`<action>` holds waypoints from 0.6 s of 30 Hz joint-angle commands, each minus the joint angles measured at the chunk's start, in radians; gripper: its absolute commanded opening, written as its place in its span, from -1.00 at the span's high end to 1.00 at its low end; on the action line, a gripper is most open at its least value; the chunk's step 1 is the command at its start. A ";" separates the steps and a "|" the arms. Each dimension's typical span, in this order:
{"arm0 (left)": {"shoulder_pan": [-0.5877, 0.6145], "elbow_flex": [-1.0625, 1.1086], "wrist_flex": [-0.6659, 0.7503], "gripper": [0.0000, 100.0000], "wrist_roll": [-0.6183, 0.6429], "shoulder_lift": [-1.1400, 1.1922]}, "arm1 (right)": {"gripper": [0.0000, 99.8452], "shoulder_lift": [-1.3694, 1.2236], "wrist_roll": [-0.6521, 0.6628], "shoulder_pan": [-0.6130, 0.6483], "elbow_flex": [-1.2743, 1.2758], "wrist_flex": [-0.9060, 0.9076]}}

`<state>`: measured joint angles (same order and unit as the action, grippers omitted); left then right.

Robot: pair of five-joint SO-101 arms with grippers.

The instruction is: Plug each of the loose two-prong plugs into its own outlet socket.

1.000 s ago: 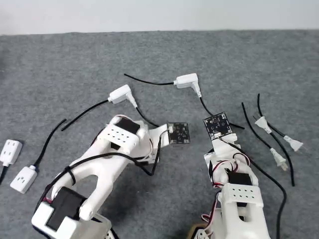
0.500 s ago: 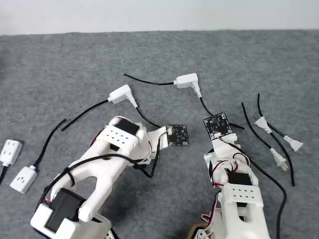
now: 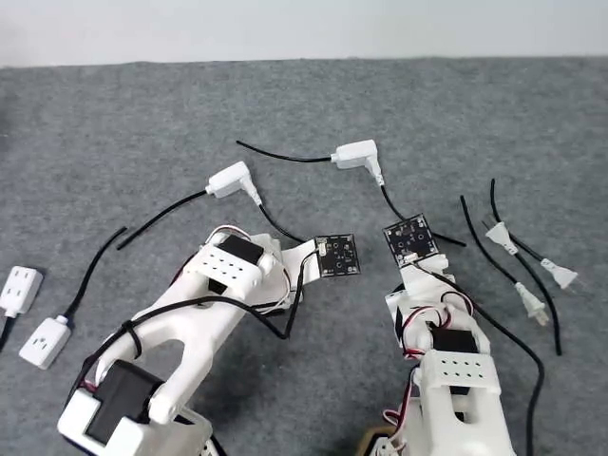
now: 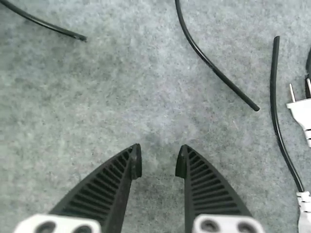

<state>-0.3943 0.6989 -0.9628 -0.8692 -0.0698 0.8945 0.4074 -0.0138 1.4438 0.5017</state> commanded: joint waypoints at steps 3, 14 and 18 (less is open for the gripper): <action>-0.003 -0.021 -0.006 0.66 0.008 -0.026 | 0.74 0.013 -0.002 0.005 -0.026 -0.021; -0.003 -0.056 -0.003 0.57 0.008 0.118 | 0.74 0.013 -0.002 0.005 -0.026 -0.021; -0.041 -0.081 -0.031 0.86 0.006 0.126 | 0.74 0.021 -0.002 -0.001 -0.026 -0.021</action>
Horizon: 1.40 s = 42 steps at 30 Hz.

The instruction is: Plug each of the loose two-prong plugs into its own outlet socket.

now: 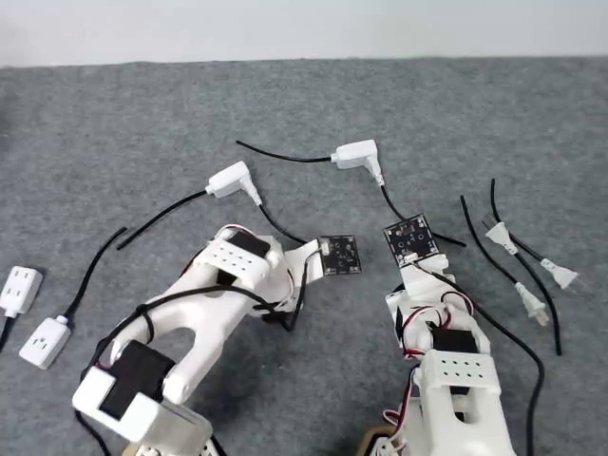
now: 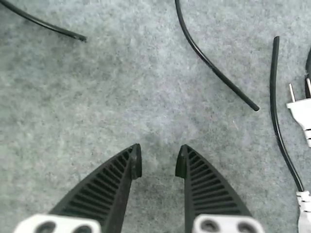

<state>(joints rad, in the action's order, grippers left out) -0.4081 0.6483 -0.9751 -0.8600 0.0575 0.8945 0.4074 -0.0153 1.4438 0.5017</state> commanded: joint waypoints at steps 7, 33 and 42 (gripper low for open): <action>-0.121 -0.028 -0.121 0.97 -0.003 -0.023 | 0.74 0.021 -0.002 -0.001 -0.026 -0.021; -0.094 -0.056 -0.141 0.52 0.086 -0.163 | 0.74 0.021 -0.005 -0.038 -0.032 -0.021; -0.046 -0.088 -0.388 0.53 0.153 -0.468 | 0.74 0.021 -0.005 -0.039 -0.032 -0.021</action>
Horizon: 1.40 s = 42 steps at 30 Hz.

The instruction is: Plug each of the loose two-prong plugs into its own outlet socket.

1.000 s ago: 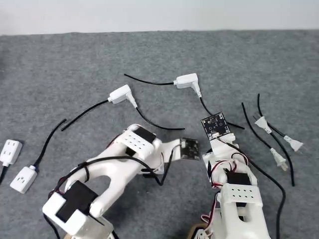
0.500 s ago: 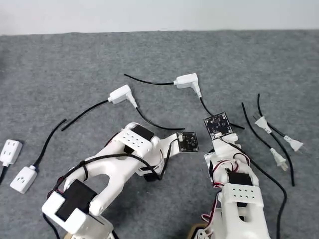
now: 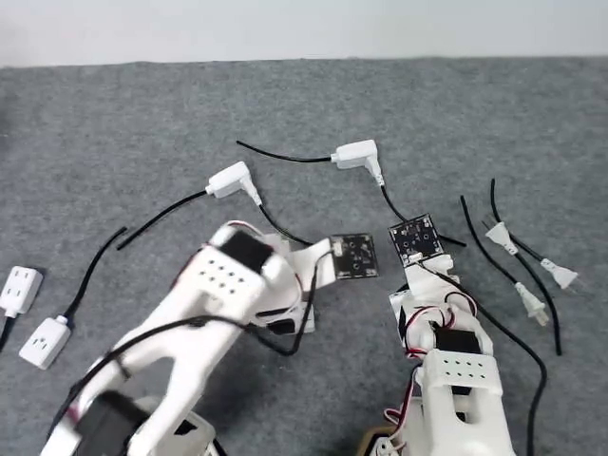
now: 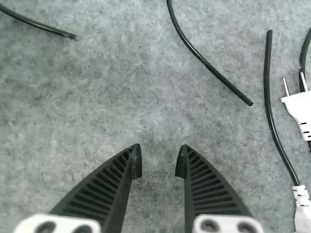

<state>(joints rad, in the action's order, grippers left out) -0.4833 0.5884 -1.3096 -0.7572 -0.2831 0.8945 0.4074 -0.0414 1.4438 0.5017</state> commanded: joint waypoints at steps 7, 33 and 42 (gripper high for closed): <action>0.144 0.300 0.150 0.53 0.311 -0.459 | 0.73 0.021 -0.011 -0.004 -0.029 -0.021; 0.379 0.842 0.644 0.53 0.537 -0.684 | 0.74 -0.099 0.324 -0.414 -0.480 0.294; 0.377 0.848 0.647 0.53 0.537 -0.689 | 0.74 -0.665 0.425 -0.570 -0.861 0.360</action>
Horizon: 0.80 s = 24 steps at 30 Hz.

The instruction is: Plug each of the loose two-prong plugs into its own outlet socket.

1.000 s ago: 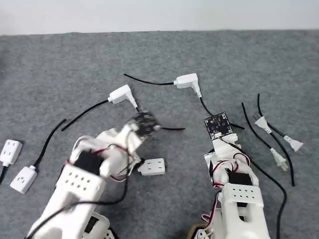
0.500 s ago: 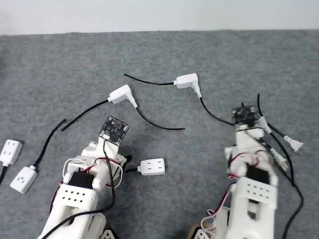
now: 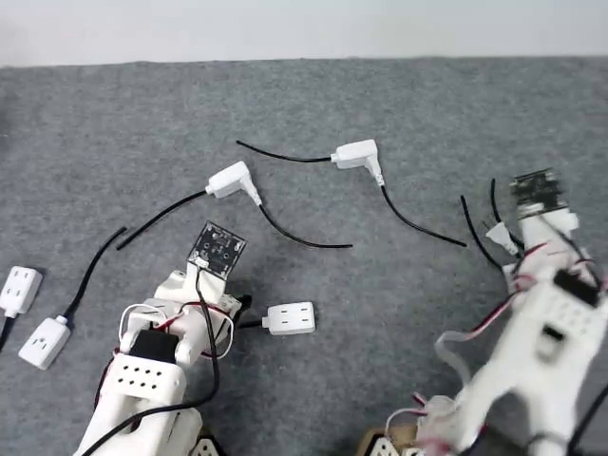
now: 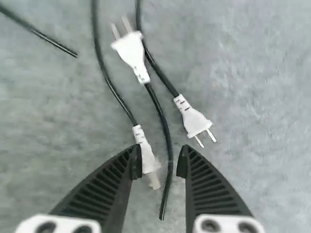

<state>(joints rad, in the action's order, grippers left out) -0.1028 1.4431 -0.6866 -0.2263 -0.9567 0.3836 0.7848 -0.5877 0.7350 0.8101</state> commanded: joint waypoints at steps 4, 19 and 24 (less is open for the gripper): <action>-0.003 -0.007 0.026 0.53 0.005 -0.015 | 0.74 -0.295 0.087 -0.016 -0.236 0.116; -0.003 -0.007 0.034 0.53 0.005 -0.014 | 0.74 -0.446 0.103 0.010 -0.249 -0.002; -0.003 -0.007 0.034 0.53 0.005 -0.014 | 0.74 -0.492 0.164 -0.005 -0.249 -0.045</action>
<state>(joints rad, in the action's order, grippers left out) -0.1028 1.4431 -0.6774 -0.2263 -0.9567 -0.1074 0.9214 -0.5861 0.5309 0.7948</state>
